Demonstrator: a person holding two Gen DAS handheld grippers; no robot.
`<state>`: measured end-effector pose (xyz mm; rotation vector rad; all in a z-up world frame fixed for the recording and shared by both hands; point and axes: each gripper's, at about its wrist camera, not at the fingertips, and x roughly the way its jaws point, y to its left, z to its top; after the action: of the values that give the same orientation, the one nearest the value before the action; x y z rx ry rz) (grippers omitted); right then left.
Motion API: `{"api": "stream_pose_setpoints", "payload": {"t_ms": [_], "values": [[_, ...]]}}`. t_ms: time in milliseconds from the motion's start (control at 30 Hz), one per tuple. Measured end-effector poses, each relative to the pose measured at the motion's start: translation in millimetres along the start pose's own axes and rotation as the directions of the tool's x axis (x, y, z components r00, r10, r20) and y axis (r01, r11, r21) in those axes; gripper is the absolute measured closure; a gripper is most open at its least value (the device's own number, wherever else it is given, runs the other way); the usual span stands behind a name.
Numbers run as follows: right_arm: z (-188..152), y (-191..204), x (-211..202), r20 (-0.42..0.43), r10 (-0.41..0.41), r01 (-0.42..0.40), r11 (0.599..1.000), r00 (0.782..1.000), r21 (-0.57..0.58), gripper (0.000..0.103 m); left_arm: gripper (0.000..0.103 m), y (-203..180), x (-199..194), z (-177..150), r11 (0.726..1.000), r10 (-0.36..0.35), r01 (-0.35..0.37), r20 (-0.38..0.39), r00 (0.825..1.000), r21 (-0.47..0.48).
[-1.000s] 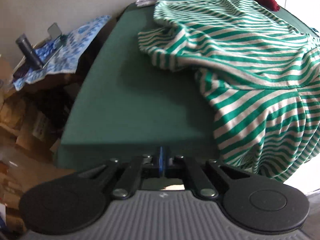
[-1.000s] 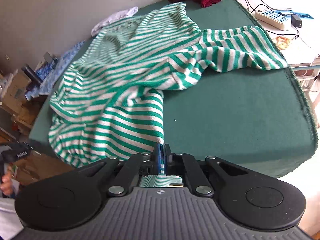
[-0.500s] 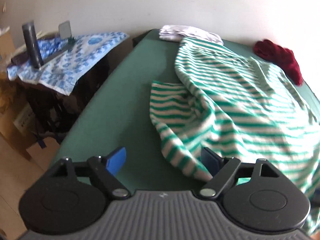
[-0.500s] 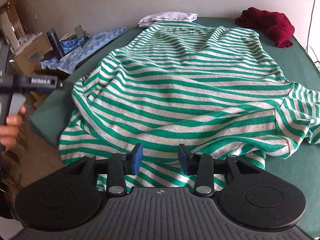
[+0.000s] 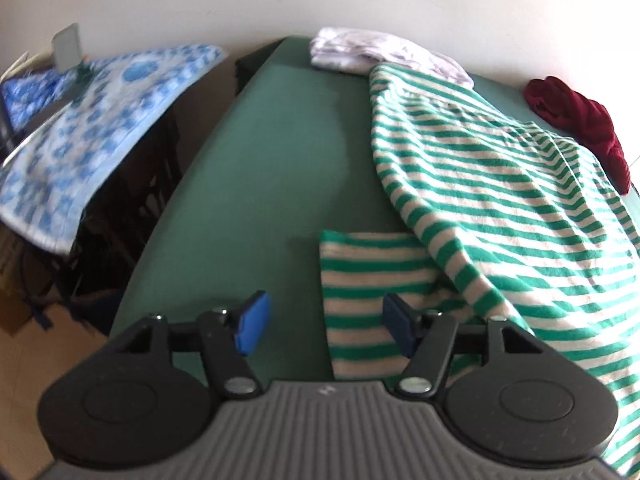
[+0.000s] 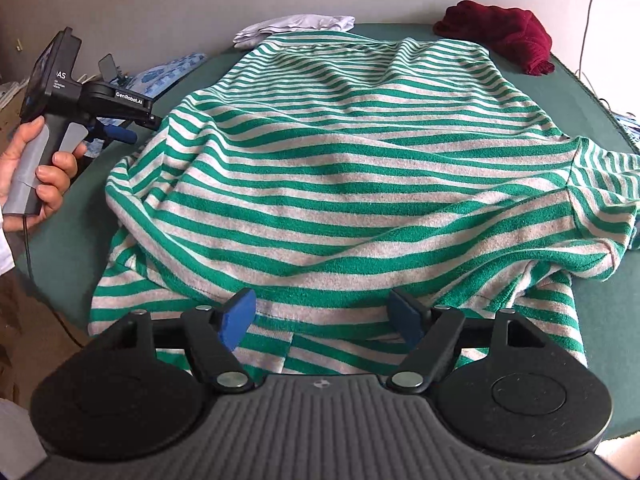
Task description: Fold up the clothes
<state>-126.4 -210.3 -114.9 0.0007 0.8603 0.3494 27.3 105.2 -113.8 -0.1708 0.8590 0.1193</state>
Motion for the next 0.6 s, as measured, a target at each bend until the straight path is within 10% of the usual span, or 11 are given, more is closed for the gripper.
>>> {"api": "stream_pose_setpoints", "payload": {"t_ms": [133,367,600], "values": [[3,5,5,0.020,-0.066,0.064,0.994,0.998,0.086,0.026,0.028,-3,14,13,0.995,-0.055,0.055,0.004,0.998,0.088],[4,14,9,0.057,-0.171,0.153,0.960,0.984,0.233,0.026,0.091,-9,17,17,0.983,-0.106,0.099,0.038,0.994,0.152],[12,21,18,0.057,-0.241,0.211,0.925,0.969,0.317,0.026,0.095,10,-11,-2,0.990,-0.045,0.040,0.031,0.999,0.136]]}}
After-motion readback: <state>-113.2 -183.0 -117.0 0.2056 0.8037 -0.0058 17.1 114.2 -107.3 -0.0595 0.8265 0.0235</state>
